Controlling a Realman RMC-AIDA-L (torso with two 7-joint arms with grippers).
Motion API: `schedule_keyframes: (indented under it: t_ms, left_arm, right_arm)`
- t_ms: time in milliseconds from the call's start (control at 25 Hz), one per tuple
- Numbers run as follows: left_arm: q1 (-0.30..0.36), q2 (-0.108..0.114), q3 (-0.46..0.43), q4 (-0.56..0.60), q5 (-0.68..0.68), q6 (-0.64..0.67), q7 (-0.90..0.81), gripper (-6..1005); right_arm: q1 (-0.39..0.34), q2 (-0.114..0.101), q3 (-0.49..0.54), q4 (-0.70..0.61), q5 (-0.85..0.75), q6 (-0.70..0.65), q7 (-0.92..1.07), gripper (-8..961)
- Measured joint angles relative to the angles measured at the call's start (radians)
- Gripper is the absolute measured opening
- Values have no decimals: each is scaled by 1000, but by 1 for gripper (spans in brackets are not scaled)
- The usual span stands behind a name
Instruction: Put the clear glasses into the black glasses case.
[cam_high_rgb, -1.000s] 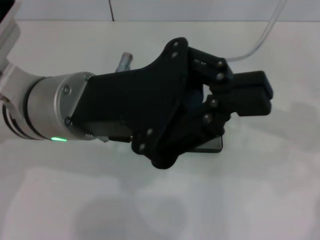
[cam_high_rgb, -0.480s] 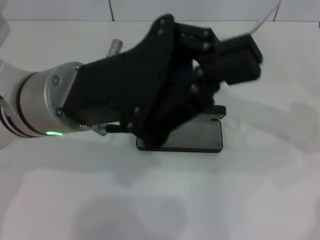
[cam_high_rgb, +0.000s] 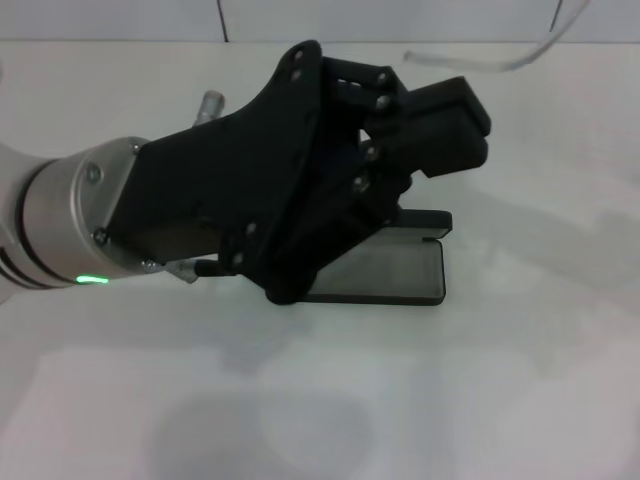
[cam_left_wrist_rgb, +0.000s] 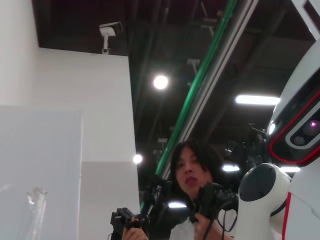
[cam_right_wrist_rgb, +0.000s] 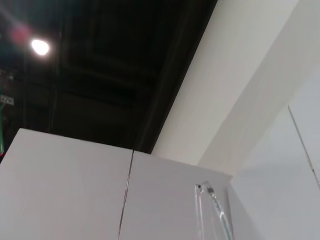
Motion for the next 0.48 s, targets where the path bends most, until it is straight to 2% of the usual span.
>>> schedule_keyframes:
  t_ms: [240, 480]
  left_arm:
    - [10, 1, 0, -26, 16, -3, -7, 58]
    - [-31, -5, 23, -59, 42, -10, -11, 58]
  right_arm:
    - [-20, 0, -1, -1, 26, -28, 0, 83]
    - [-15, 0, -7, -8, 38, -45, 0, 86]
